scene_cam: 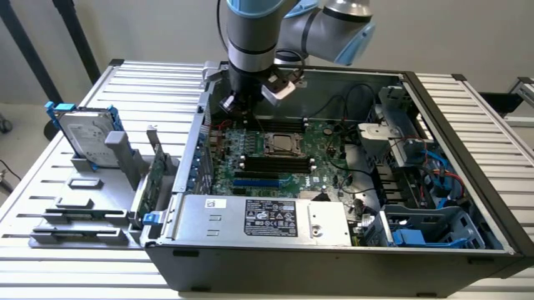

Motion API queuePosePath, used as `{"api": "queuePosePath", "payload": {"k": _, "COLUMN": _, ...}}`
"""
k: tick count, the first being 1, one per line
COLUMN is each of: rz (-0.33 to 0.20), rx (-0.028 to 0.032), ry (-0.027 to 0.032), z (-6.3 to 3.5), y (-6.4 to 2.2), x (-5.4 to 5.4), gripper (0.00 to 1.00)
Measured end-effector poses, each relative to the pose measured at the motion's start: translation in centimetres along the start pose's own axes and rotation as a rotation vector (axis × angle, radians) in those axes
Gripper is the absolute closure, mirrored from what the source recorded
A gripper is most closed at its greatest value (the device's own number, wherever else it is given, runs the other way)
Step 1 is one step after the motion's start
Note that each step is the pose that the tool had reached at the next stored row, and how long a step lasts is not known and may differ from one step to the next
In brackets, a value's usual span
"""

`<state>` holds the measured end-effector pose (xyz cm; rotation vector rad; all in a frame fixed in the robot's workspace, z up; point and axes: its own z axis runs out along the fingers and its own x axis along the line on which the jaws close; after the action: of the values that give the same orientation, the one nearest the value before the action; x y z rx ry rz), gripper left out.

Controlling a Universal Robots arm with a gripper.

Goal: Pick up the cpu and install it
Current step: 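Install the first cpu locking lever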

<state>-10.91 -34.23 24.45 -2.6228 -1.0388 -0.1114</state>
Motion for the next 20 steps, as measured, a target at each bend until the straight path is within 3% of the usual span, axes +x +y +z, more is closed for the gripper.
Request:
{"api": "queuePosePath", "payload": {"k": 3, "rz": 0.015, "rx": 0.0058, "ry": -0.0043, "z": 0.00, "y": -0.06, "x": -0.07, "gripper": 0.89}}
{"api": "queuePosePath", "payload": {"k": 5, "rz": 0.023, "rx": 0.0097, "ry": -0.0030, "z": 0.00, "y": -0.08, "x": -0.10, "gripper": 0.89}}
{"api": "queuePosePath", "payload": {"k": 8, "rz": 0.047, "rx": 0.0128, "ry": 0.0091, "z": 0.00, "y": -0.10, "x": -0.11, "gripper": 0.89}}
{"api": "queuePosePath", "payload": {"k": 15, "rz": 0.128, "rx": 0.0022, "ry": 0.0360, "z": 0.01, "y": -0.16, "x": -0.18, "gripper": 0.89}}
{"api": "queuePosePath", "payload": {"k": 20, "rz": 0.163, "rx": 0.0083, "ry": 0.0568, "z": 0.01, "y": -0.19, "x": -0.21, "gripper": 0.89}}
